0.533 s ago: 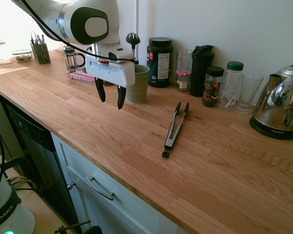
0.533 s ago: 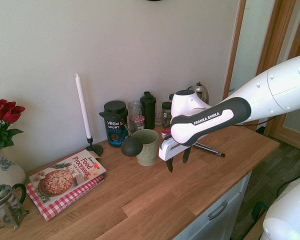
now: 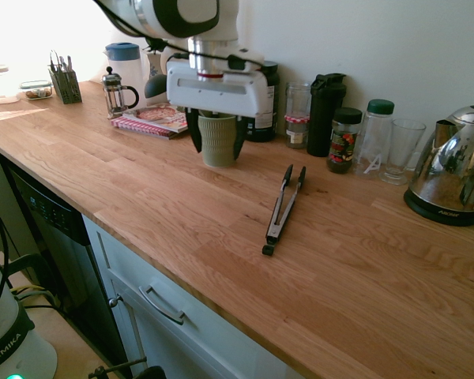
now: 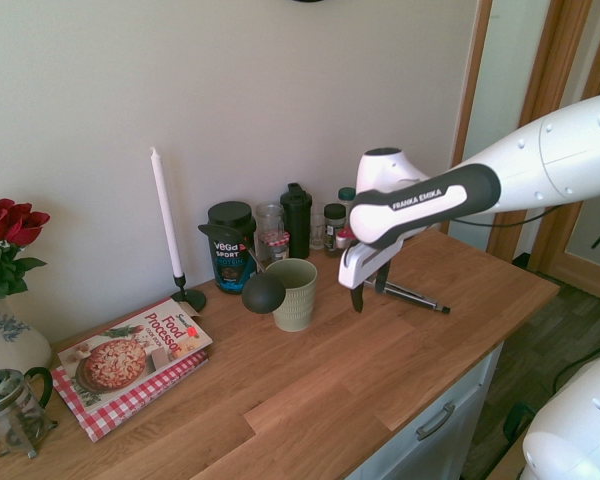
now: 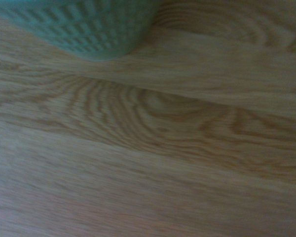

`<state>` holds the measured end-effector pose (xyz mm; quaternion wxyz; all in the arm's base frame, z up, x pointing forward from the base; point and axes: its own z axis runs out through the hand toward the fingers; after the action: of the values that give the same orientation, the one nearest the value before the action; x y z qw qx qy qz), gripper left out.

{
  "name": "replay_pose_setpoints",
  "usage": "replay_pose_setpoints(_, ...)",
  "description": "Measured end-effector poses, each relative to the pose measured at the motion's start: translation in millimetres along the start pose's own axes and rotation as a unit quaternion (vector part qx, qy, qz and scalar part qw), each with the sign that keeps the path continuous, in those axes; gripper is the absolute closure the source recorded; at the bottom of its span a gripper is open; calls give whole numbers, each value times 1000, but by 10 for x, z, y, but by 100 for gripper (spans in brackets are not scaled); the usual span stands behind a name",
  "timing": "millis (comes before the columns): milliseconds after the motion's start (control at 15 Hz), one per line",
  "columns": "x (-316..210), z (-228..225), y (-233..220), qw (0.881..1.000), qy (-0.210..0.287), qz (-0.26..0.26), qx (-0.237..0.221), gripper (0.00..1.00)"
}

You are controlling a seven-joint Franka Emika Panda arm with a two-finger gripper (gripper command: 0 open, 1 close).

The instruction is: Put the tongs back in the holder

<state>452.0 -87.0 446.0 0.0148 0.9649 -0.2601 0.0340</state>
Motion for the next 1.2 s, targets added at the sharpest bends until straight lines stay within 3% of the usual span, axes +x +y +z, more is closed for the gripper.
replay_pose_setpoints(267,413,293,113,999,12,-46,-11,0)
replay_pose_setpoints(533,706,575,127,999,31,-41,-12,0)
replay_pose_setpoints(933,874,919,111,999,18,-34,-8,0)
replay_pose_setpoints(1000,888,951,104,999,16,-35,-8,100)
replay_pose_setpoints(1200,925,1041,83,999,19,-36,-8,100)
